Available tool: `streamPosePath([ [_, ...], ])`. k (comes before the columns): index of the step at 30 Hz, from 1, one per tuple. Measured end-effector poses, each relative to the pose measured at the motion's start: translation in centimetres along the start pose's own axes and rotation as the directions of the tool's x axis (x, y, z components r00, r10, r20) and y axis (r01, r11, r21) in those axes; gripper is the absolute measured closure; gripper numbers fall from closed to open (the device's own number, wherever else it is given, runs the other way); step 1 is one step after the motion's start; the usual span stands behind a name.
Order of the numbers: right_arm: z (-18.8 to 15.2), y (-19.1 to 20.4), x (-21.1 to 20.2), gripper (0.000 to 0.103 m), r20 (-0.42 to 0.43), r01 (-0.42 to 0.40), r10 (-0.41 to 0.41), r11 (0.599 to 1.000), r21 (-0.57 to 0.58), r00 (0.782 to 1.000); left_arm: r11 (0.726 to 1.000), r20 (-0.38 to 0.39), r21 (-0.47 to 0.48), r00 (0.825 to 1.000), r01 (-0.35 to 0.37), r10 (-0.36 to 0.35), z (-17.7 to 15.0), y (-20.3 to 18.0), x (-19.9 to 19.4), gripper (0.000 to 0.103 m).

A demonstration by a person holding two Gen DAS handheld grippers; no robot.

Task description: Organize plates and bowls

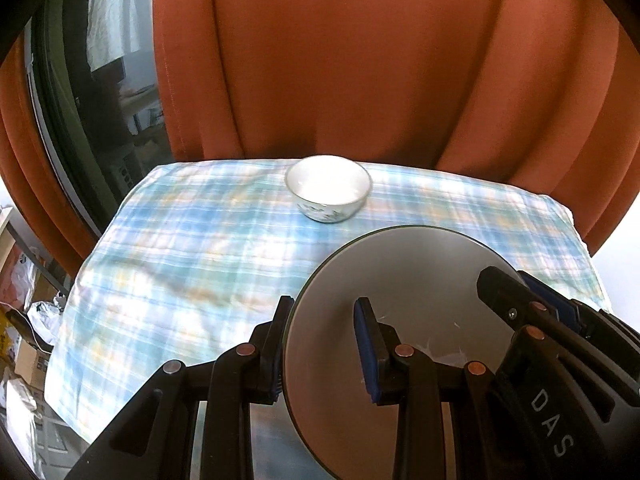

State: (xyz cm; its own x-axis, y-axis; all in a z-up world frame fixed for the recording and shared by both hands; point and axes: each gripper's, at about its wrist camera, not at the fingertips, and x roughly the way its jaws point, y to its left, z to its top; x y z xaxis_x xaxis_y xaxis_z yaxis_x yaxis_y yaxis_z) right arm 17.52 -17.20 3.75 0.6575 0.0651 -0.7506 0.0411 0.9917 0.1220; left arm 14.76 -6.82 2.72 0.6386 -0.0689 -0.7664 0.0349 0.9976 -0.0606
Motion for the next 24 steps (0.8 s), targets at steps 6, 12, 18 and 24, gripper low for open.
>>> streamPosePath([
  [6,-1.6,-2.8,-1.1,0.079,-0.008,0.002,-0.002,1.0,0.002,1.0,1.0,-0.015,-0.004,1.0,0.009,-0.01,-1.8,-2.3,-0.4,0.074],
  [12,-3.3,-4.3,-0.7,0.079,-0.041,-0.005,0.006,1.0,0.005,0.999,1.0,-0.055,-0.006,0.998,0.007,-0.007,-3.9,-3.3,0.2,0.074],
  [18,-5.0,-5.1,0.2,0.079,-0.094,-0.002,0.002,1.0,0.005,0.996,1.0,-0.101,-0.009,0.995,0.008,-0.008,-5.8,-3.7,1.3,0.074],
  [24,-6.5,-5.7,1.5,0.079,-0.145,0.0,0.002,1.0,0.011,0.99,1.0,-0.133,0.0,0.991,-0.001,0.001,-7.0,-3.9,2.2,0.074],
])
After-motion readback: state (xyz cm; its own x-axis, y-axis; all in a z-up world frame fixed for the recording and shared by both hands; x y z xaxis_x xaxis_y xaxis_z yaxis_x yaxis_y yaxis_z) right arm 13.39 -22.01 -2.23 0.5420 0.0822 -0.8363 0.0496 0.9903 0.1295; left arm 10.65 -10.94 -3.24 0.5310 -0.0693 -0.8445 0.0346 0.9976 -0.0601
